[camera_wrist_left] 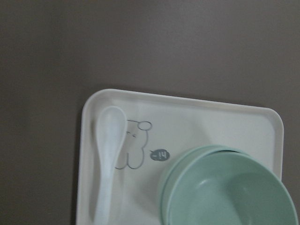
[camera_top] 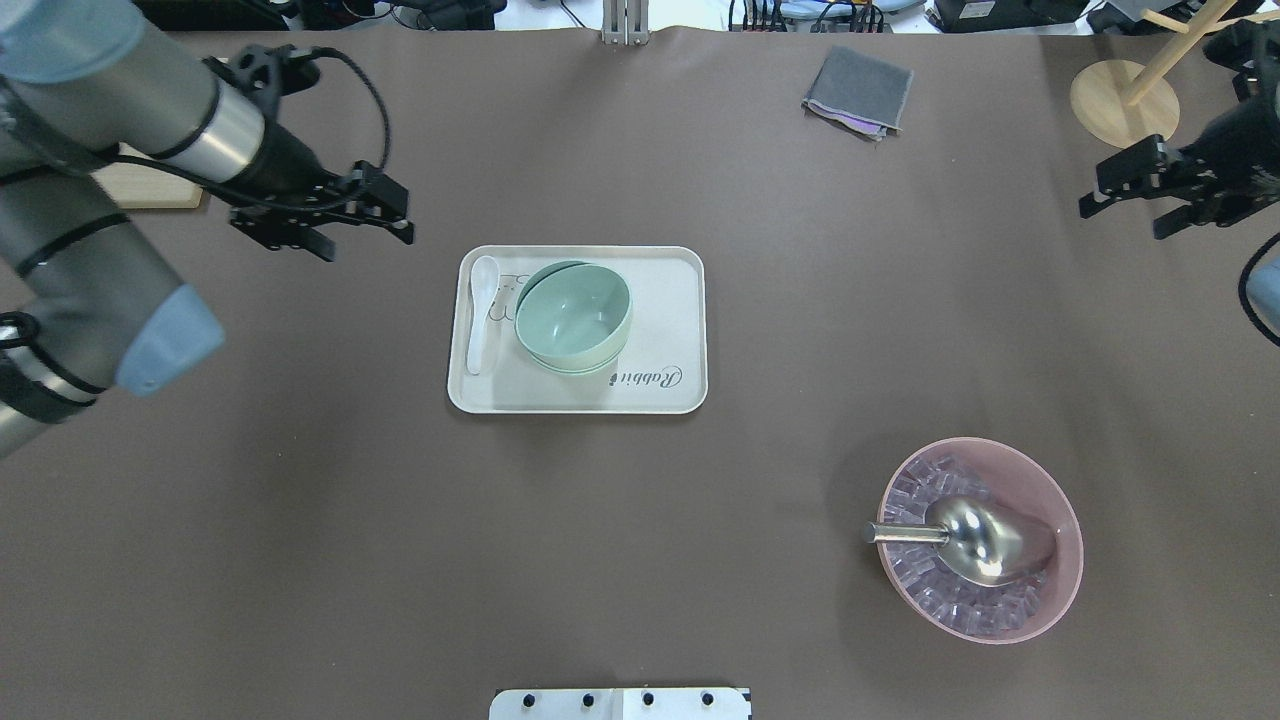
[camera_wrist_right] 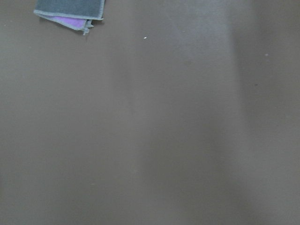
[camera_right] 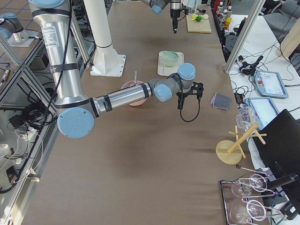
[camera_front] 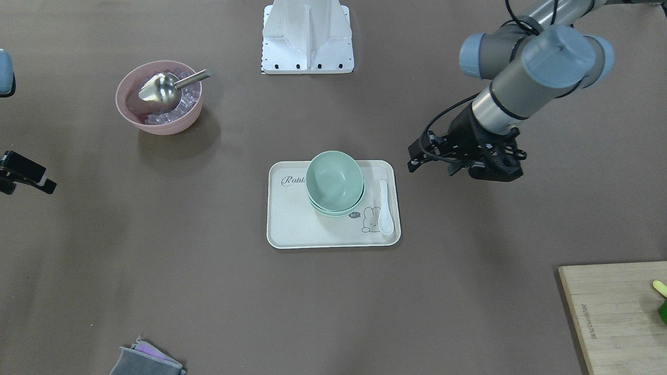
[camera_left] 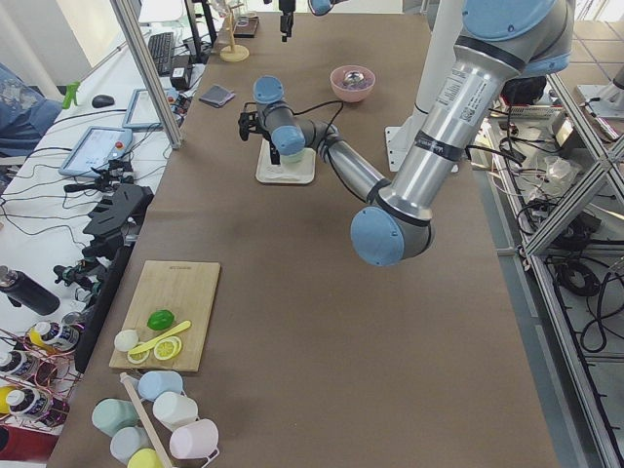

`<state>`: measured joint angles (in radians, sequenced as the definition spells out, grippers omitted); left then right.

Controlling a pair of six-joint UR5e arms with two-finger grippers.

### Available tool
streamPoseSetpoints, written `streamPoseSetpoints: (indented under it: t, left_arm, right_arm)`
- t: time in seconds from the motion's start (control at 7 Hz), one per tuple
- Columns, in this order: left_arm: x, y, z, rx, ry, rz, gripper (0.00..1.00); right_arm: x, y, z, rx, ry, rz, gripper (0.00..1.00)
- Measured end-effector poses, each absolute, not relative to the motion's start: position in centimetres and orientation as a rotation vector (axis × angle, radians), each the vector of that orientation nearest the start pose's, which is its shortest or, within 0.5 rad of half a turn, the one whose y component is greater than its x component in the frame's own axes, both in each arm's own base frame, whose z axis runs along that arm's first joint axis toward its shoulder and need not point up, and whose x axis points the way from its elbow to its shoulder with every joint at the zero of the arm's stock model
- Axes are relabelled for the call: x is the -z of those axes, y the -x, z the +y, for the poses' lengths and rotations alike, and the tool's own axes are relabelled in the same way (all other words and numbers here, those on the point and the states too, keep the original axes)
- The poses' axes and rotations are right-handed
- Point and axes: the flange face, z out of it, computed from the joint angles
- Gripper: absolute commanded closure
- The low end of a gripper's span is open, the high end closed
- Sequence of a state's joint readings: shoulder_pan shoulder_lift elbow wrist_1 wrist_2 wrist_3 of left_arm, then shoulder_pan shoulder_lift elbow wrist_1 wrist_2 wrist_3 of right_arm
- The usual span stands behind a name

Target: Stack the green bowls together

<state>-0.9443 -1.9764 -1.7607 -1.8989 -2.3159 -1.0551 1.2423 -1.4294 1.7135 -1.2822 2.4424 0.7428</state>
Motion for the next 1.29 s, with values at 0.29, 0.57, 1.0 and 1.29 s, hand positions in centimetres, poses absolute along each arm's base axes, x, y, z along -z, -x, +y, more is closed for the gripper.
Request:
streamPoseSetpoints:
  t: [0.29,0.57,1.0,1.29]
  left_arm:
    - [-39.2,-19.3,-51.5,-0.082,-0.194,1.018,0.02]
    - [-49.3,-7.8,-47.9,-0.191,-0.281,0.91,0.02]
    - [-57.6,3.4,-43.9,-0.233,-0.302,0.802,0.02]
    - [-59.7,6.6,-42.5,-0.2,-0.291,0.778,0.02]
  right_arm:
    - [-53.9,6.0,-52.9,-0.047,-0.081,-0.931,0.0]
    - [-59.3,-0.8,-52.1,0.054,-0.099,-0.869,0.0]
    - [-64.6,-5.7,-51.3,0.155,-0.117,-0.825,0.0]
    - [-65.4,-6.4,-50.7,0.166,-0.124,-0.822,0.0]
